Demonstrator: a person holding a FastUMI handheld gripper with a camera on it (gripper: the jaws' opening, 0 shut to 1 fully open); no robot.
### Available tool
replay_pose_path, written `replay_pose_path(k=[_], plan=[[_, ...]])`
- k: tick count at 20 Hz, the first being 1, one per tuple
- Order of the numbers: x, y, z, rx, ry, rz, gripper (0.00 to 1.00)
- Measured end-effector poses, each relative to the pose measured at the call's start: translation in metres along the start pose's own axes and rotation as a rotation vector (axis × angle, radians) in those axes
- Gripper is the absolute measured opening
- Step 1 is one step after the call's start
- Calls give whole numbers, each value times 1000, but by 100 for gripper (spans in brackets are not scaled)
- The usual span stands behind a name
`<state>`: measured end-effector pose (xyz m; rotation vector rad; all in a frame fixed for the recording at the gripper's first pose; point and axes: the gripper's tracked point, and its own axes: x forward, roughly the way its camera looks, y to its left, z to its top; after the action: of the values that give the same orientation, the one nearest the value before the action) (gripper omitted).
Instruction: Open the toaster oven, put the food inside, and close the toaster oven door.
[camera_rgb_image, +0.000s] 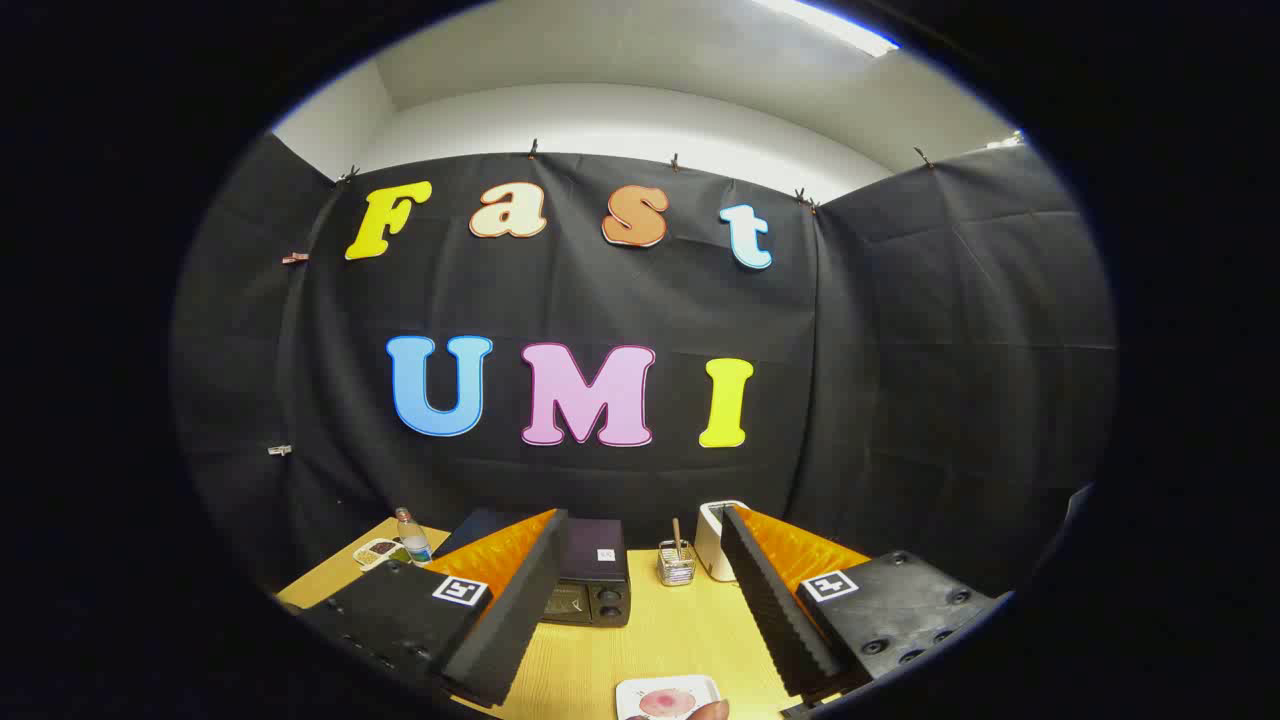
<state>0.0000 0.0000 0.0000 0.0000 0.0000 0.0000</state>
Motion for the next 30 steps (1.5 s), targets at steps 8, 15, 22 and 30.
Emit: replay_pose_path(k=[8,15,22,30], plan=[[-4,4,0,-1,-2,-11,98],[-4,8,-4,-7,8,-16,97],[0,19,-9,-3,15,-9,98],[29,74,-34,23,54,54,97]])
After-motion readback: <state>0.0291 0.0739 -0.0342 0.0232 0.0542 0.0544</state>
